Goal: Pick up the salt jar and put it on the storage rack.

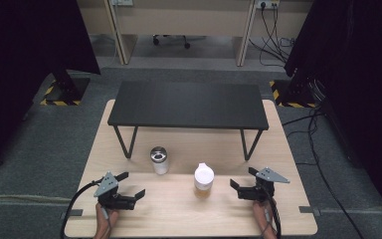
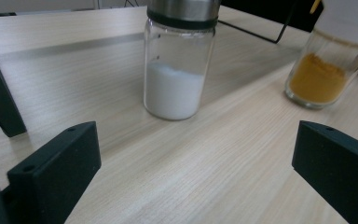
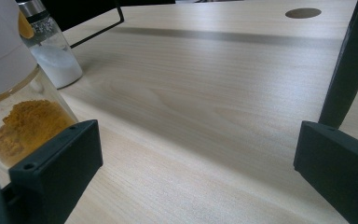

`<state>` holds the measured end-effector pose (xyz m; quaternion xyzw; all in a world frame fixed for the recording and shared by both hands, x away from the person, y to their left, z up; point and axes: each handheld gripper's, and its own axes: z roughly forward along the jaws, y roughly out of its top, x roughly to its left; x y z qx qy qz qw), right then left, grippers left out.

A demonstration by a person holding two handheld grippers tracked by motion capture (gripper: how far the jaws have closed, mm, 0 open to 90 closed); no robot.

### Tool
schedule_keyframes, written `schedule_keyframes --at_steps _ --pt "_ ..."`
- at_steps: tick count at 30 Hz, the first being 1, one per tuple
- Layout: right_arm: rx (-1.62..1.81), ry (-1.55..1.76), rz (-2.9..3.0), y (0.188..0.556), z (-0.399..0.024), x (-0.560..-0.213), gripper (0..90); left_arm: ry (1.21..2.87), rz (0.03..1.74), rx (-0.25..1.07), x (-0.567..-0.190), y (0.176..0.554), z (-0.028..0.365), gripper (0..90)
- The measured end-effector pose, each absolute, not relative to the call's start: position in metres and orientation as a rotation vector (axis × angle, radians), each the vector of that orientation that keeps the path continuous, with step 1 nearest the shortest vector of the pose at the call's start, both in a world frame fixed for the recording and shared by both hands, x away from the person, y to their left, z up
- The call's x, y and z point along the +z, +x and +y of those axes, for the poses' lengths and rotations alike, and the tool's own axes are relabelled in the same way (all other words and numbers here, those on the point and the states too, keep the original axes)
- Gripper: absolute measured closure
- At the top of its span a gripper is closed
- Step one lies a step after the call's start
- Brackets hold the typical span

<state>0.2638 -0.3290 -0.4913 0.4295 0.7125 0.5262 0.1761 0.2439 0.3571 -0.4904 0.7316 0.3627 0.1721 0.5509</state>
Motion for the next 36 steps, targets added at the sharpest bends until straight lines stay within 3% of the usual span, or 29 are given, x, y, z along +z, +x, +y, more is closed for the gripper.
schedule_keyframes --at_steps 21,36 --pt "1.491 1.213 2.018 0.264 -0.329 -0.491 1.2 1.727 0.847 0.351 -0.428 0.241 0.346 0.0" --pt "1.499 1.219 2.014 0.264 -0.33 -0.492 1.2 1.789 0.933 0.517 -0.424 0.254 0.295 0.2"
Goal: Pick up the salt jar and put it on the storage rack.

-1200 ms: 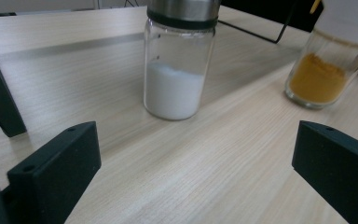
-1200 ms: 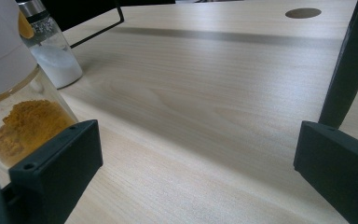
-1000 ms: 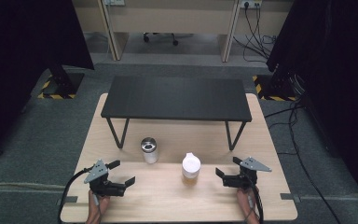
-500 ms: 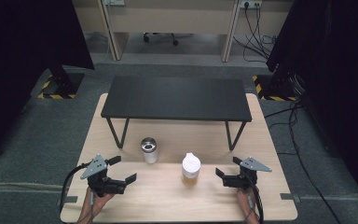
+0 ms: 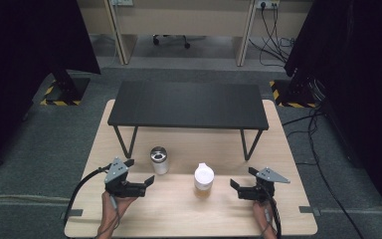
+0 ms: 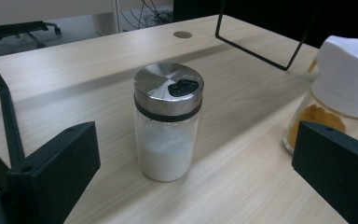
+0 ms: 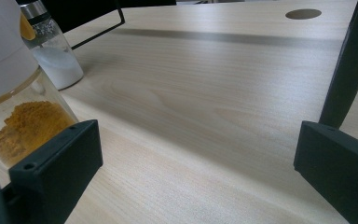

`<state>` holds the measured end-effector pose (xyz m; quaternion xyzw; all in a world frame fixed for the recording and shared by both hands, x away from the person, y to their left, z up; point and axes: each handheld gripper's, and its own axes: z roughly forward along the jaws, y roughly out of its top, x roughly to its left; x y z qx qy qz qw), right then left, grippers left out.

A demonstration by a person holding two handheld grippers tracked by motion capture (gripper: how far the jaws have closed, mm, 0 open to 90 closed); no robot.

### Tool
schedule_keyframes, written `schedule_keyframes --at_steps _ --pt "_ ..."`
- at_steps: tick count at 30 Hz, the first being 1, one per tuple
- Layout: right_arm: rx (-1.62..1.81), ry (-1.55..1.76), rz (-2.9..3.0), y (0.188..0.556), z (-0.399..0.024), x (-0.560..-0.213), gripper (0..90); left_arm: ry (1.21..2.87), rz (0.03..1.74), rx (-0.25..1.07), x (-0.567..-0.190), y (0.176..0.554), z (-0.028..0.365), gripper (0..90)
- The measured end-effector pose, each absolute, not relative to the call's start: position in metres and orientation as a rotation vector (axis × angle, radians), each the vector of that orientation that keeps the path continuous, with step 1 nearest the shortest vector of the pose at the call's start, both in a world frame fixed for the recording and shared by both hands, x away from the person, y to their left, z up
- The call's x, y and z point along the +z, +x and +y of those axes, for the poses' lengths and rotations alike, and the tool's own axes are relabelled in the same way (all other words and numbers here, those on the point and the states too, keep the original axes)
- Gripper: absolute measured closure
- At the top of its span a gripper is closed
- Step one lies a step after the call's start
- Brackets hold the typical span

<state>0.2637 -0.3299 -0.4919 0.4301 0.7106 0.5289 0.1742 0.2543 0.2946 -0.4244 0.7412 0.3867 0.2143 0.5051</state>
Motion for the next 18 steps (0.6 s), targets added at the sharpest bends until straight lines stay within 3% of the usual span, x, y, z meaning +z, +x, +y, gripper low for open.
schedule_keyframes --at_steps 18 --pt "1.494 1.216 2.019 0.264 -0.329 -0.491 1.2 1.771 1.01 0.565 -0.429 0.279 0.262 0.8"
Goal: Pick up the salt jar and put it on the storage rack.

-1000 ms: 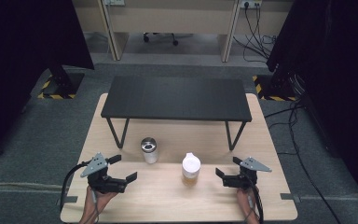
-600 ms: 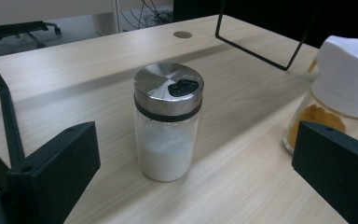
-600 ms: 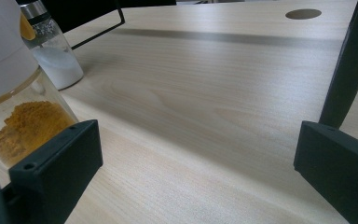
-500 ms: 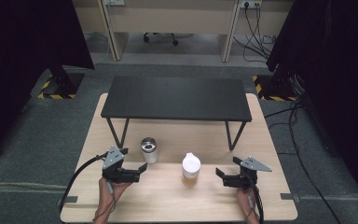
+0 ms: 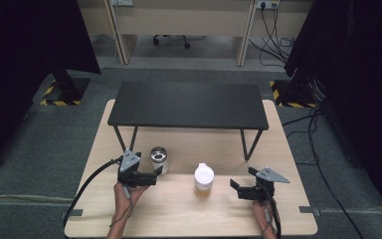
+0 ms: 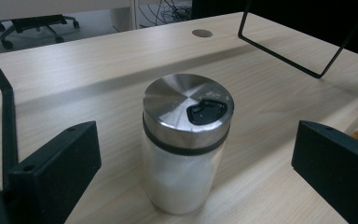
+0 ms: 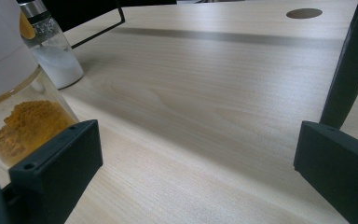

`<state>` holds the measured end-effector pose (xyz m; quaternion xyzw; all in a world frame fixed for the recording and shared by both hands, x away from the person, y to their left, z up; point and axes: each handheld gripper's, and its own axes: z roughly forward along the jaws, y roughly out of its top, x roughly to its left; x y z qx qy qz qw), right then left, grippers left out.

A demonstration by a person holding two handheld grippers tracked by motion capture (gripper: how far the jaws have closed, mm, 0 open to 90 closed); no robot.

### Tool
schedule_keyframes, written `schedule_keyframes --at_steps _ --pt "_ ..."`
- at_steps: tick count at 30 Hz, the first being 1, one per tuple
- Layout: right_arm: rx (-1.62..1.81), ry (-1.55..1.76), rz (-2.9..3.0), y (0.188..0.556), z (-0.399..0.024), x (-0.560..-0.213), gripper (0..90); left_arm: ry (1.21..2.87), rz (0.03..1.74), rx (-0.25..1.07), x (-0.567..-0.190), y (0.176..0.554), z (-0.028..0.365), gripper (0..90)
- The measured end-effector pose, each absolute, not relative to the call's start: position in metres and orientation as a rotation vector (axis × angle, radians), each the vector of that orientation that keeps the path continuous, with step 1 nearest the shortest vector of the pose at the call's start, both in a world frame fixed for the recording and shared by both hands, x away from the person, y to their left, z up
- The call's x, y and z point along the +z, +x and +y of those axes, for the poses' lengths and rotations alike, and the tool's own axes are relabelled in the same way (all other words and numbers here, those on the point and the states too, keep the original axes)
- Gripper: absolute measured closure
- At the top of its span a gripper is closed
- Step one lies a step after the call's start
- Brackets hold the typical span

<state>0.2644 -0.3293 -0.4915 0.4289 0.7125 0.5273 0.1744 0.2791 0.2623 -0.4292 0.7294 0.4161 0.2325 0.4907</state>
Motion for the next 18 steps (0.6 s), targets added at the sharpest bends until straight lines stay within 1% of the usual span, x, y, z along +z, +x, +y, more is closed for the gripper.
schedule_keyframes --at_steps 10,18 --pt "1.495 1.218 2.021 0.265 -0.329 -0.491 1.2 1.822 1.029 0.565 -0.428 0.301 0.239 2.2" --pt "1.493 1.216 2.024 0.265 -0.329 -0.491 1.2 1.854 1.061 0.579 -0.435 0.312 0.232 3.0"
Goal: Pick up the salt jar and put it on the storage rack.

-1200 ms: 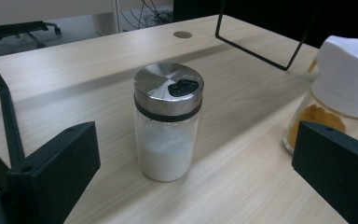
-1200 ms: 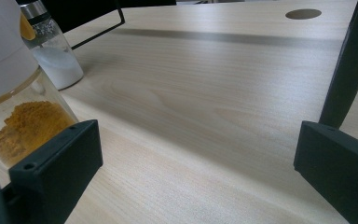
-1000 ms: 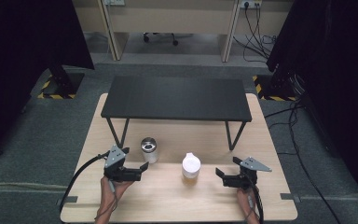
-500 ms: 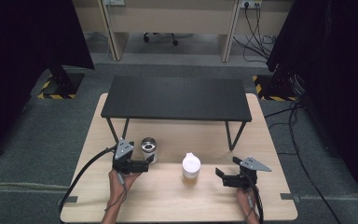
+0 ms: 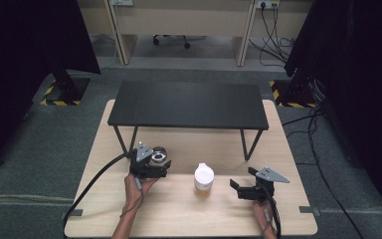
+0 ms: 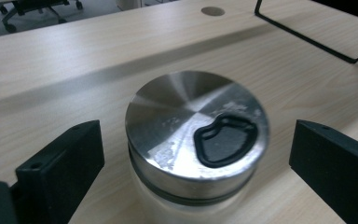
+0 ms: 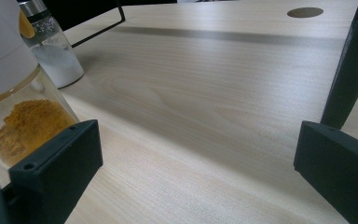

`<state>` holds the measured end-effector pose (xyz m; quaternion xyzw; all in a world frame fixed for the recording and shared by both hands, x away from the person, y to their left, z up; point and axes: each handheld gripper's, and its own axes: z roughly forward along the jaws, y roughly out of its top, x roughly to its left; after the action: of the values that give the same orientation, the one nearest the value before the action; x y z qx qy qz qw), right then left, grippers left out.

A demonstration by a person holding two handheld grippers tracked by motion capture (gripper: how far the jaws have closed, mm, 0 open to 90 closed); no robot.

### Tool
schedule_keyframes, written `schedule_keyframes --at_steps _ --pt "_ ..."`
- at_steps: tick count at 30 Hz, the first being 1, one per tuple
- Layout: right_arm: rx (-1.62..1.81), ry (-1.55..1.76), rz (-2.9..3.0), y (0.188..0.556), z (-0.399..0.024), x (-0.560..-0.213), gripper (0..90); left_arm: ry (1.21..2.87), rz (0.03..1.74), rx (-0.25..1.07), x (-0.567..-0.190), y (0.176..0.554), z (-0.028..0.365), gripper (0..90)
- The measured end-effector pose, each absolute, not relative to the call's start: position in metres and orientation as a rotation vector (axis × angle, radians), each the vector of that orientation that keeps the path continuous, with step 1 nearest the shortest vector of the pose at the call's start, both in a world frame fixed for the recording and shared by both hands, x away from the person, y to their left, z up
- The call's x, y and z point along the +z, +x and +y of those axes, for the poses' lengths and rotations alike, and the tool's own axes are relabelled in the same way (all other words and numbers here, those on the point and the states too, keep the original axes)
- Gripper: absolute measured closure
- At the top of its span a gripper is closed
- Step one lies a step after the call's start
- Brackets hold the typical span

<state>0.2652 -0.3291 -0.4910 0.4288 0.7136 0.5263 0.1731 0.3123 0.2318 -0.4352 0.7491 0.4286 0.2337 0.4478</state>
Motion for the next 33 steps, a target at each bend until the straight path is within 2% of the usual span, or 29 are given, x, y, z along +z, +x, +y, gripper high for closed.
schedule_keyframes --at_steps 8,16,24,33 --pt "1.495 1.218 2.024 0.265 -0.329 -0.491 1.2 1.877 1.084 0.595 -0.442 0.318 0.228 5.7" --pt "1.495 1.217 2.024 0.265 -0.329 -0.491 1.2 1.877 1.076 0.605 -0.449 0.32 0.228 13.1" --pt "1.495 1.216 2.025 0.266 -0.329 -0.491 1.2 1.846 1.026 0.605 -0.46 0.315 0.231 30.3" --pt "1.496 1.216 2.026 0.266 -0.33 -0.491 1.2 1.841 1.025 0.607 -0.461 0.315 0.231 31.0"
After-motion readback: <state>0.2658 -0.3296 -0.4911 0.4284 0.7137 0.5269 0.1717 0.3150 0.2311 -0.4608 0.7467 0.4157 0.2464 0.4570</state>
